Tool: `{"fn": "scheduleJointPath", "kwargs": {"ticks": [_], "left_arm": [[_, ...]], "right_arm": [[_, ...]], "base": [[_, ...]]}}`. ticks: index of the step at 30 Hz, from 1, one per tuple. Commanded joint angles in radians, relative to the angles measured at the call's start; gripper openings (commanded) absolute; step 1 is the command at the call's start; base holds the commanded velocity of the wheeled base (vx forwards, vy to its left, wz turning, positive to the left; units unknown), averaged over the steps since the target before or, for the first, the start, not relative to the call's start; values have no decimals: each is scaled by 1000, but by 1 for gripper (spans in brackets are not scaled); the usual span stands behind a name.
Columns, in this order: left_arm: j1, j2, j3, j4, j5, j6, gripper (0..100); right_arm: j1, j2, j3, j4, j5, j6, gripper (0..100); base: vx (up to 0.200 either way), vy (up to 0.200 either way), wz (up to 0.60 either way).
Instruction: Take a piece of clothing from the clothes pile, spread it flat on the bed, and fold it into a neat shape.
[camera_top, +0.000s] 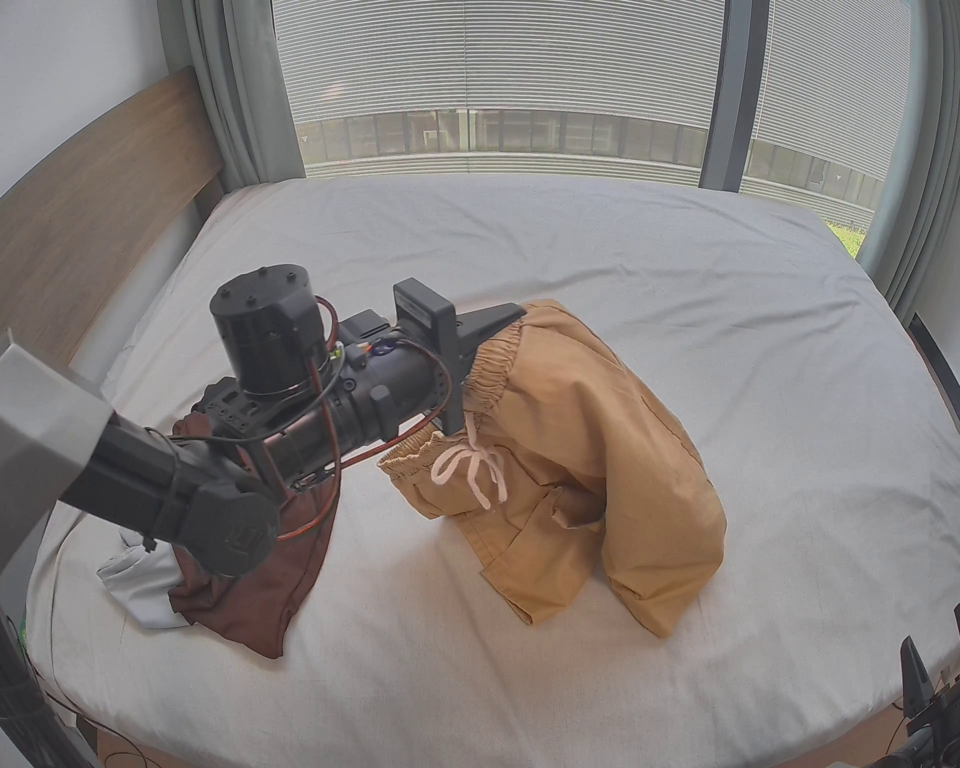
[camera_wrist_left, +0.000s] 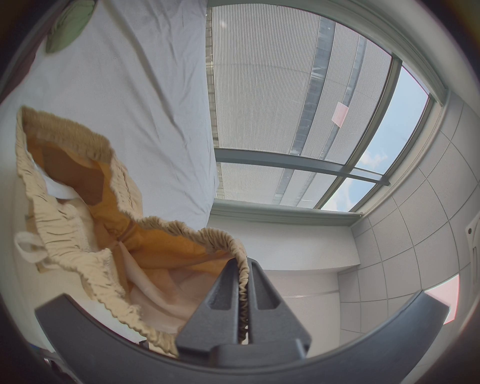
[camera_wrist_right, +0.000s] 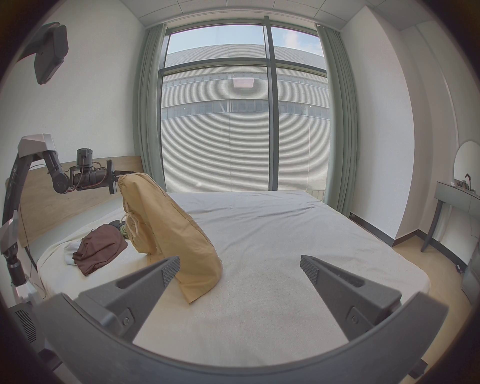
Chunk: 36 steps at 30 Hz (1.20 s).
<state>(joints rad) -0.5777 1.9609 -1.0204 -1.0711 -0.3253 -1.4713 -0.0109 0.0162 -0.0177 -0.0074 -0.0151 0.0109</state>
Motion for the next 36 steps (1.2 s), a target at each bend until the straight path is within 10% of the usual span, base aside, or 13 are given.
{"fn": "scheduleJointPath", "kwargs": {"ticks": [1, 24, 31, 36], "left_arm": [[56, -94, 88, -4, -32, 26, 0], [271, -111, 428, -268, -182, 293, 0], [320, -31, 566, -273, -230, 666, 0], [358, 6, 592, -285, -228, 755, 0]], "right_arm": [[0, -13, 18, 0, 0, 0, 100], [0, -13, 18, 0, 0, 0, 100], [-1, -12, 18, 0, 1, 0, 100], [0, -12, 18, 0, 3, 0, 100]], "base": [[0, 0, 0], [0, 0, 0], [0, 0, 0], [0, 0, 0]]}}
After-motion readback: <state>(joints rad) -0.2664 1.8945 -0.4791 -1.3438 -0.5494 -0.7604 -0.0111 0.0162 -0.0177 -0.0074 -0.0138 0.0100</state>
